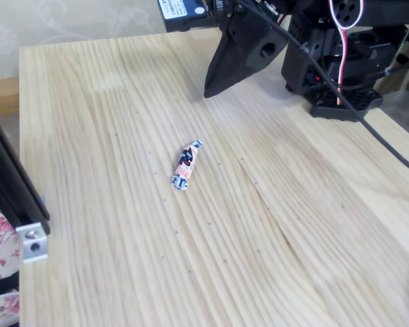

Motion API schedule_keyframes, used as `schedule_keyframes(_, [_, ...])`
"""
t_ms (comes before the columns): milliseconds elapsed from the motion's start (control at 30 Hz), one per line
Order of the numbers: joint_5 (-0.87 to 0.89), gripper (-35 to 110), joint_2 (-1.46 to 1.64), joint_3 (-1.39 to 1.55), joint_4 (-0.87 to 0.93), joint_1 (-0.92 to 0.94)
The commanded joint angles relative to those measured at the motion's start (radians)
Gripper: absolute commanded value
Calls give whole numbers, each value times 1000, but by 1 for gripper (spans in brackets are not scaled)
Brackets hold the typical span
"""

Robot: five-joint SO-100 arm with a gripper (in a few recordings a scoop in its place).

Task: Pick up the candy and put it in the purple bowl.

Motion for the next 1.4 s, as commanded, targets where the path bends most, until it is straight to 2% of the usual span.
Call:
schedule_keyframes(0, [-31, -1, 14, -18, 6, -3])
schedule_keyframes(733, [-31, -1, 14, -18, 6, -3])
schedule_keyframes(900, [-9, -1, 0, -25, -5, 57])
schedule_keyframes(1367, [86, -1, -256, -311, 5, 107])
